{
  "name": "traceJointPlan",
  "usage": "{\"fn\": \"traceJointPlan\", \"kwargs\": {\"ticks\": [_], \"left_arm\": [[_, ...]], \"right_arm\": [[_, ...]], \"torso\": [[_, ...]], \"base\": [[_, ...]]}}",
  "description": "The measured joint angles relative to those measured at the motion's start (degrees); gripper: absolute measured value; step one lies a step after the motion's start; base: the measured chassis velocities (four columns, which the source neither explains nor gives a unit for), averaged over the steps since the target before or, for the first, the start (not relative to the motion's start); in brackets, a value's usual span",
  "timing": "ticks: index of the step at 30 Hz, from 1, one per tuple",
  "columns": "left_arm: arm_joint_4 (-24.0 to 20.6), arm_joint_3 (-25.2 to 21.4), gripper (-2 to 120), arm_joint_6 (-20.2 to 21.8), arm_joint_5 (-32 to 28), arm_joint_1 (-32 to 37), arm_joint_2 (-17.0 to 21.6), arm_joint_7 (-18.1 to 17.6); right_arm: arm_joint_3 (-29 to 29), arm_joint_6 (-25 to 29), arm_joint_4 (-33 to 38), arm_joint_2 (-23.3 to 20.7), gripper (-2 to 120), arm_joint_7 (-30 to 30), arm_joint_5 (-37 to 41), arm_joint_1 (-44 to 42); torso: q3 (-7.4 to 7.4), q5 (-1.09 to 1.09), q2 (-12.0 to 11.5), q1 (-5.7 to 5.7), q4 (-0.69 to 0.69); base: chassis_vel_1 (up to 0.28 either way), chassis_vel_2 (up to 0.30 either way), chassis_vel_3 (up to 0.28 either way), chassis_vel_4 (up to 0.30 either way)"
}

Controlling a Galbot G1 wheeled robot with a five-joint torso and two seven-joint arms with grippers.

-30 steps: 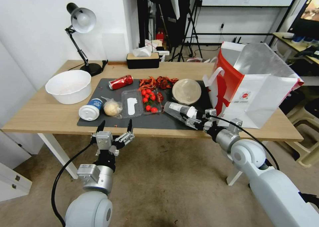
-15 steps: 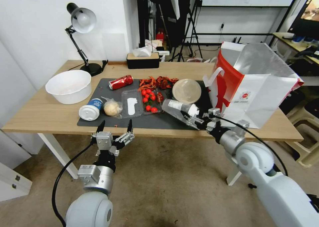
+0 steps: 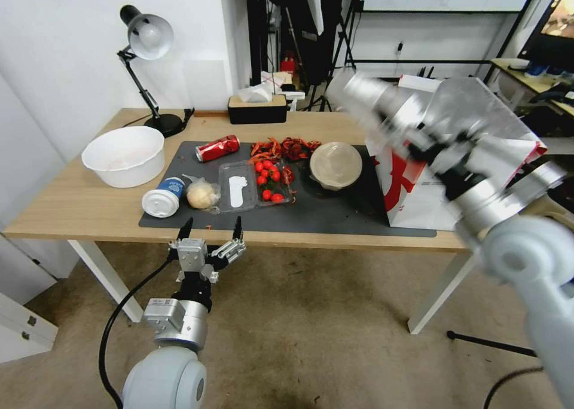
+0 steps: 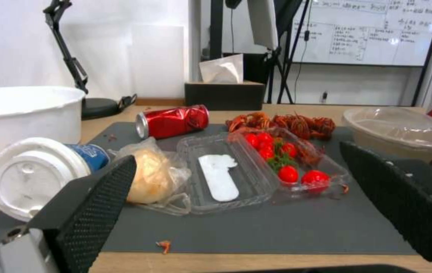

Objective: Pick up the trash from the table and place it into the takeout bag.

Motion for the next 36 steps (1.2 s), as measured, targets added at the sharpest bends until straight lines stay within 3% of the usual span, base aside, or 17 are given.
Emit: {"fn": "traceJointPlan", "kwargs": {"ticks": [3, 6, 9, 12, 13, 18, 20, 21, 24, 31, 36], "left_arm": [[-0.01, 0.05, 100, -0.17, 0.04, 0.11, 0.06, -0.02], [-0.01, 0.28, 100, -0.2, 0.16, 0.13, 0.07, -0.02], [0.05, 0.6, 100, -0.32, 0.46, 0.14, -0.03, -0.02], [0.29, 1.01, 100, -0.64, 0.96, 0.26, -0.18, -0.01], [0.29, 1.01, 100, -0.64, 0.96, 0.26, -0.18, -0.01], [0.51, 1.11, 100, -1.56, 1.39, 0.74, -0.23, 0.02], [0.57, 1.13, 100, -1.81, 1.47, 0.86, -0.25, 0.02], [0.57, 1.13, 100, -1.81, 1.47, 0.86, -0.25, 0.02], [0.69, 1.17, 100, -2.43, 1.82, 1.14, -0.37, 0.03], [0.76, 1.24, 100, -3.03, 2.29, 1.42, -0.57, 0.08], [0.76, 1.18, 100, -3.5, 2.5, 1.69, -0.67, 0.12]], "right_arm": [[3.45, 4.07, 4.06, -1.33, 69, -3.83, 3.99, -1.6], [6.36, 5.74, 7.87, -2.42, 69, -3.74, 8.28, -1.35], [8.75, 6.36, 10.67, -3.35, 69, -1.13, 10.75, 0.28], [12.7, 6.36, 13.44, -4.9, 75, 8.82, 13.38, 5.7], [12.7, 6.36, 13.44, -4.9, 75, 8.82, 13.38, 5.7], [16.5, 2.06, 12.07, -7.82, 95, 23.5, 13.51, 13.29], [16.95, -0.5, 11.1, -8.6, 99, 28.94, 13.2, 15.14], [16.95, -0.5, 11.1, -8.6, 99, 28.94, 13.2, 15.14], [17.08, -7.18, 9.47, -9.51, 100, 37.32, 10.48, 16.89], [16.66, -12.01, 8.56, -8.94, 100, 39.1, 6.55, 16.34], [16.37, -11.55, 7.61, -8.77, 100, 38.71, 5.55, 17.09]], "torso": [[0.0, -0.01, 0.0, 0.0, 0.0], [0.0, -0.02, 0.0, 0.0, 0.0], [-0.01, -0.02, 0.0, 0.0, 0.01], [0.0, 0.0, 0.0, 0.0, 0.02], [0.0, 0.0, 0.0, 0.0, 0.02], [0.0, -0.02, 0.0, 0.01, 0.02], [0.0, -0.02, 0.0, 0.01, 0.01], [0.0, -0.02, 0.0, 0.01, 0.01], [0.0, -0.01, 0.0, 0.0, 0.01], [0.0, -0.01, 0.0, 0.0, 0.01], [0.0, -0.02, 0.0, 0.0, 0.01]], "base": [[0.0, 0.0, 0.0, 0.0], [0.0, 0.0, 0.0, 0.0], [0.0, 0.0, 0.0, 0.0], [0.0, 0.0, 0.0, 0.0], [0.0, 0.0, 0.0, 0.0], [0.0, 0.0, 0.0, 0.0], [0.0, 0.0, 0.0, 0.0], [0.0, 0.0, 0.0, 0.0], [0.0, 0.0, 0.0, 0.0], [0.0, 0.0, 0.0, 0.0], [0.0, 0.0, 0.0, 0.0]]}}
